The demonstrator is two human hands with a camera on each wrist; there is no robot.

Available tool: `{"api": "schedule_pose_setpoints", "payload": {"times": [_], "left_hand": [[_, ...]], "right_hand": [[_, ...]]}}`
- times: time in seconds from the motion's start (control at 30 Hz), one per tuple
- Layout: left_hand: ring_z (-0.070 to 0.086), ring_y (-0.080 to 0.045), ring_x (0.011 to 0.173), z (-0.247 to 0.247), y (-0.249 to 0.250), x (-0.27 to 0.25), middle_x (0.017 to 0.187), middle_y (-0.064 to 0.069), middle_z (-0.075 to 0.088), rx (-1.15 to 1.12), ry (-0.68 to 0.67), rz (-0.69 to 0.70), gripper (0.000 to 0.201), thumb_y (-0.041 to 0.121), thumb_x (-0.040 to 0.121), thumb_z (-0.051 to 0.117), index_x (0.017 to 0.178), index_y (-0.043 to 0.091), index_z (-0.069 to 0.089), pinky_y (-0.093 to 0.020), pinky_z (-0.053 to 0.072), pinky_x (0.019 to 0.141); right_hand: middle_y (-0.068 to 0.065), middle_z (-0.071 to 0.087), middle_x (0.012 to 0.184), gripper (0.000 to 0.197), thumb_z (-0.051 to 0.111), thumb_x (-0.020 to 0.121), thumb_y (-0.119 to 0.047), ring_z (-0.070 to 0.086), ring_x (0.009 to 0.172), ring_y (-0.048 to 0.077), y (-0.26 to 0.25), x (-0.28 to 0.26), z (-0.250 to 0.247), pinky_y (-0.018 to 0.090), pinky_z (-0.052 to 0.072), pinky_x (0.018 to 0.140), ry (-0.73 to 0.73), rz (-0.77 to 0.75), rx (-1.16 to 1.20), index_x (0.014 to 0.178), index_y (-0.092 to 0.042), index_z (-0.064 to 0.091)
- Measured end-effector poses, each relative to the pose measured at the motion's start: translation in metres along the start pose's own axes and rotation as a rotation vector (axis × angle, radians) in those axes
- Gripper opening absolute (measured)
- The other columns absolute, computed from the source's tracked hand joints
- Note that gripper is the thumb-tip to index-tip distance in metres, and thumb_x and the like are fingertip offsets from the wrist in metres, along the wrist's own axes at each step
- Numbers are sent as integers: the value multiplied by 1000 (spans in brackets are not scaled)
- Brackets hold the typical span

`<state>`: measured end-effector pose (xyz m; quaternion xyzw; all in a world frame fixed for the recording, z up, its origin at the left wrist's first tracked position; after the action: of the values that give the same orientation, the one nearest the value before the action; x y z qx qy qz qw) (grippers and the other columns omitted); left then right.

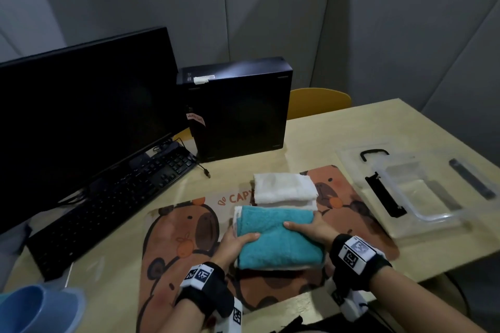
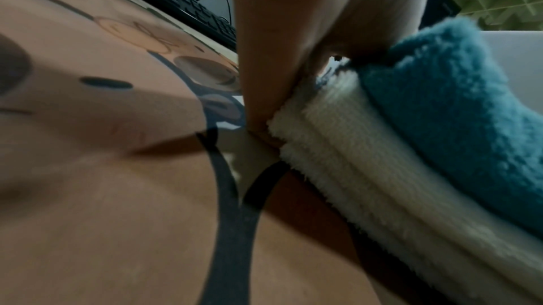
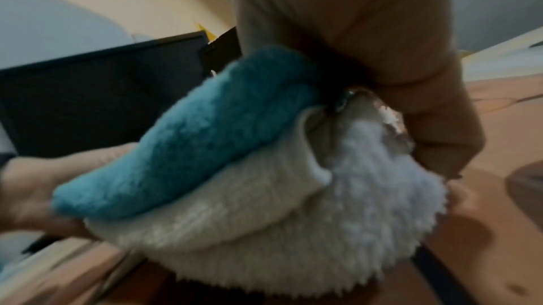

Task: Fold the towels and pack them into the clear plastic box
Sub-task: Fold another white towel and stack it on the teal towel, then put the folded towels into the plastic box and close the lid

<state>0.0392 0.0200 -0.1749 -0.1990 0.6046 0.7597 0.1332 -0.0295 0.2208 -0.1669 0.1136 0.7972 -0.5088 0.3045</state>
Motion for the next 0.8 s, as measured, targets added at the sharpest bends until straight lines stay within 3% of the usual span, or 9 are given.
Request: {"api": "schedule_pose_setpoints", "payload": {"times": [0.07,0.17,0.3,0.4,0.5,0.6,0.7,0.8], "left_hand": [[69,-21,88,-3,5,-2,106,-9,68,-32,23,20,44,5,74,73,114,11,54,-26,56,63],[70,-28,90,-3,25,-4,110,-16,67,-75,48,52,68,20,55,81,116,8,54,-32,57,65],[70,-27,89,30,81,-5,110,-15,67,-114,-23,148,46,10,73,72,116,9,54,-32,58,64],[66,-32,101,76,120,4,118,-16,64,-128,-83,216,59,16,70,72,124,10,49,-40,59,76],[64,-29,106,140,144,16,120,-13,64,-91,-157,273,53,16,77,69,126,10,48,-37,57,82],[66,-19,101,215,156,28,115,-8,65,-52,-257,327,32,6,86,58,117,9,54,-28,57,81],[59,-25,113,285,154,37,124,-12,60,31,-327,337,38,4,88,55,125,-1,47,-27,55,87],[56,-20,116,336,133,55,128,-6,55,99,-338,237,44,9,91,54,131,1,38,-31,52,94]], "right_hand": [[8,66,111,97,92,46,-41,67,97,24,-3,2,2,39,56,86,-124,6,74,124,-5,47],[11,67,114,64,81,67,-20,68,100,23,-36,-19,-5,35,57,84,-266,-163,164,123,-7,52],[7,57,122,86,81,63,-21,67,99,15,-80,-42,-55,28,57,74,-276,-337,184,133,-20,31],[2,47,134,108,81,65,-26,63,107,18,-104,-53,-116,39,54,88,-118,-429,137,146,-30,10],[3,40,134,102,72,77,-11,59,109,23,-117,-64,-189,44,49,95,70,-492,135,148,-31,1],[8,48,125,89,66,81,-5,62,98,23,-108,-71,-265,37,53,87,198,-492,139,146,-30,11],[11,56,114,75,66,80,1,64,81,14,-83,-72,-327,16,55,61,252,-455,174,140,-24,28],[7,59,109,68,69,77,-1,62,79,10,-55,-67,-369,11,52,57,282,-403,142,133,-18,36]]}}
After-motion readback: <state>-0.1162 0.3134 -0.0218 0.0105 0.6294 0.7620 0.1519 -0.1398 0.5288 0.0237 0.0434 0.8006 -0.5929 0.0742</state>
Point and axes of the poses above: each hand's wrist, its own x-axis towards the middle knuckle, its own z-axis out of the palm, y = z × x, the point moved 7 cm from there along x, towards the middle knuckle
